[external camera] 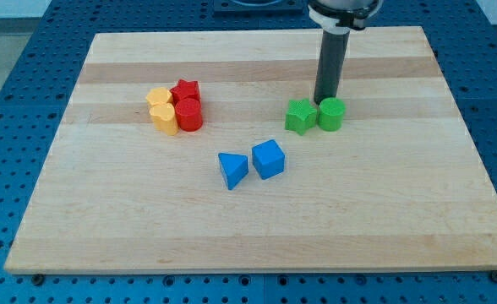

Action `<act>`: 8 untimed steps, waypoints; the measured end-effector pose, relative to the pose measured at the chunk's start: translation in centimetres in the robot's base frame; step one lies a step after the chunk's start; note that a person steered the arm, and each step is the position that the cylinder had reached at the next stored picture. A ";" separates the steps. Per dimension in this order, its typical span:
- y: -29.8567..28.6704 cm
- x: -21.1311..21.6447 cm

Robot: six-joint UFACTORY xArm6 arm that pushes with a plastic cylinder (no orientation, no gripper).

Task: Slide the blue triangle closer to the blue cube

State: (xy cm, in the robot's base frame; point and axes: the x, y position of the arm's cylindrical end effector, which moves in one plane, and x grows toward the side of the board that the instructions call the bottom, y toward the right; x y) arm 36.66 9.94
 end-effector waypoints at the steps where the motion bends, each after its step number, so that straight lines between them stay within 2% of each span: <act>1: -0.9 -0.9; 2: -4.1 -1.2; 4: -12.2 1.7; 5: -14.4 4.0; 8: -15.0 14.6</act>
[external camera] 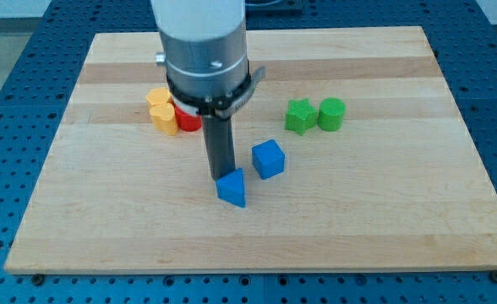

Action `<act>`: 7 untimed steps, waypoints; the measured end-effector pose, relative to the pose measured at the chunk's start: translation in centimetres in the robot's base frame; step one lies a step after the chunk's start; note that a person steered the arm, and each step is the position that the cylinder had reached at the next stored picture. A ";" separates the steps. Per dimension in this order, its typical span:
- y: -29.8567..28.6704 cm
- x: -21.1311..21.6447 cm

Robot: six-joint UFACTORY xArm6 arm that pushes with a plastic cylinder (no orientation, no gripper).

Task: Slide the blue triangle closer to the blue cube

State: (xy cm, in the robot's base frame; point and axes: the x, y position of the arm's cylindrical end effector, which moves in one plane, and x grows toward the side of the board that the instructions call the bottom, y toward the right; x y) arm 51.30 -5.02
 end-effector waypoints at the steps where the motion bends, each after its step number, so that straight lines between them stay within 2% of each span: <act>1: 0.2 2.5; 4: -1.9 8.2; 7: 4.3 4.3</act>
State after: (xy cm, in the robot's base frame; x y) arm 55.63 -0.68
